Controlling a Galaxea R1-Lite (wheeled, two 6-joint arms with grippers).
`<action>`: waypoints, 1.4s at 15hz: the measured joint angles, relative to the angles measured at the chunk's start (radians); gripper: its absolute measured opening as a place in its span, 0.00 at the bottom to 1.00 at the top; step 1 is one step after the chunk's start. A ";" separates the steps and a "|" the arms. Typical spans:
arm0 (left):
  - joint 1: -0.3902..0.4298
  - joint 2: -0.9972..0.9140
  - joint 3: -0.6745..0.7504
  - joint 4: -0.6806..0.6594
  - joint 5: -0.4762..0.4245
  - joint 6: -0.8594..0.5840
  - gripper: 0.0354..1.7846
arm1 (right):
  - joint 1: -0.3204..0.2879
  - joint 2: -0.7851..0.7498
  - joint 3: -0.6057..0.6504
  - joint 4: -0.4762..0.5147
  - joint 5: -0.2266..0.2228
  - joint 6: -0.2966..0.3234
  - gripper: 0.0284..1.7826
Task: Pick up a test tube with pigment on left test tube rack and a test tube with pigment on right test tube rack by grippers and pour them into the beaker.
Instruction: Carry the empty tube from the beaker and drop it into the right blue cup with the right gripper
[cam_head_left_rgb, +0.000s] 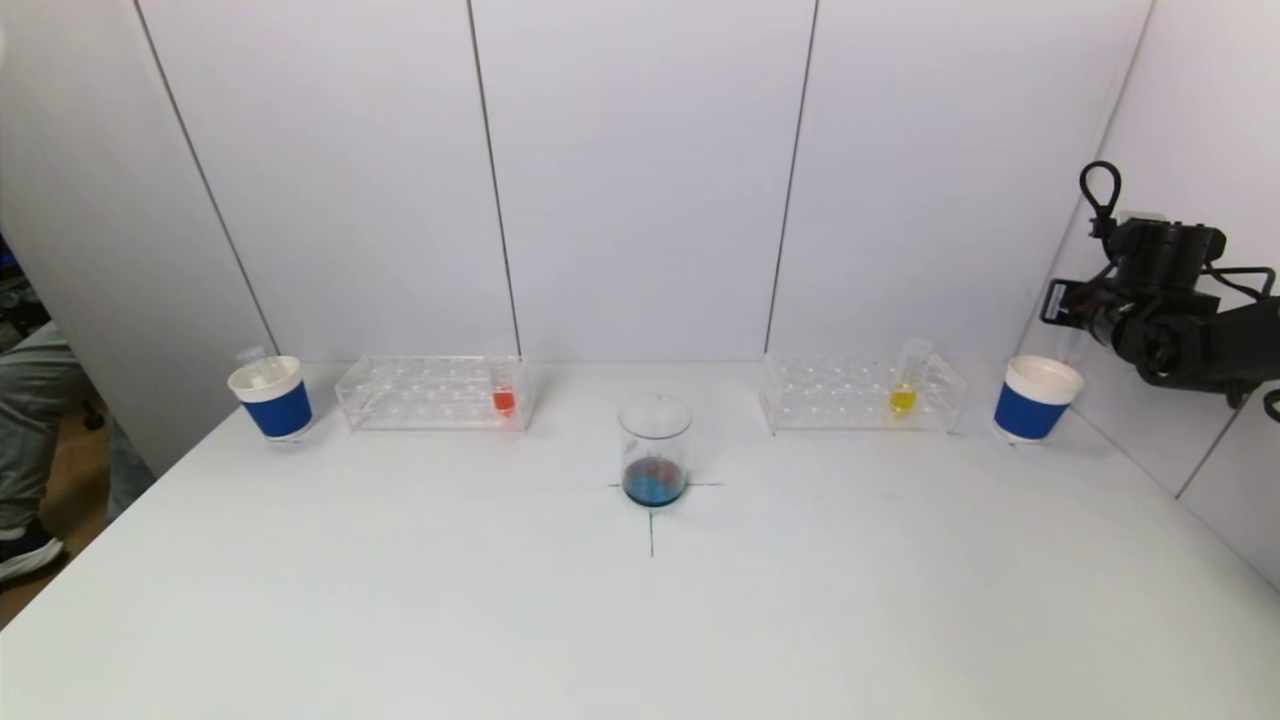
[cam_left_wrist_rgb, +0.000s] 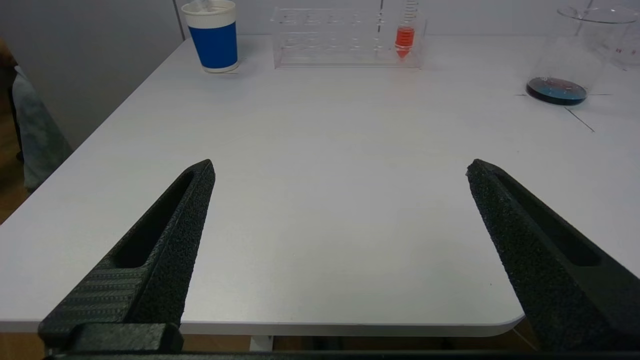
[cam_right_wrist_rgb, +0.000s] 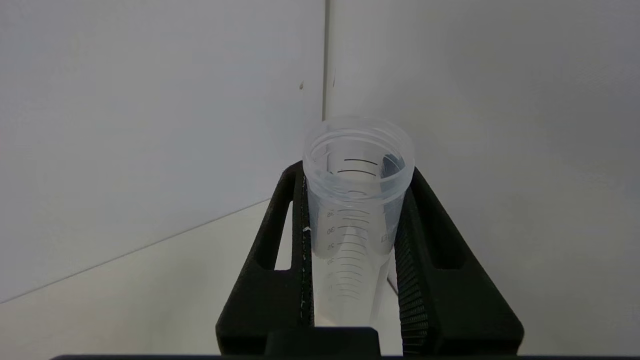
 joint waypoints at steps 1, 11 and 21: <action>0.000 0.000 0.000 0.000 0.000 0.000 0.99 | -0.001 0.001 0.004 0.000 0.001 0.000 0.28; 0.000 0.000 0.000 0.000 0.000 0.000 0.99 | 0.011 -0.022 0.012 -0.001 0.015 0.004 0.28; 0.000 0.000 0.000 0.000 0.000 0.000 0.99 | 0.026 -0.018 0.067 -0.002 0.021 0.039 0.28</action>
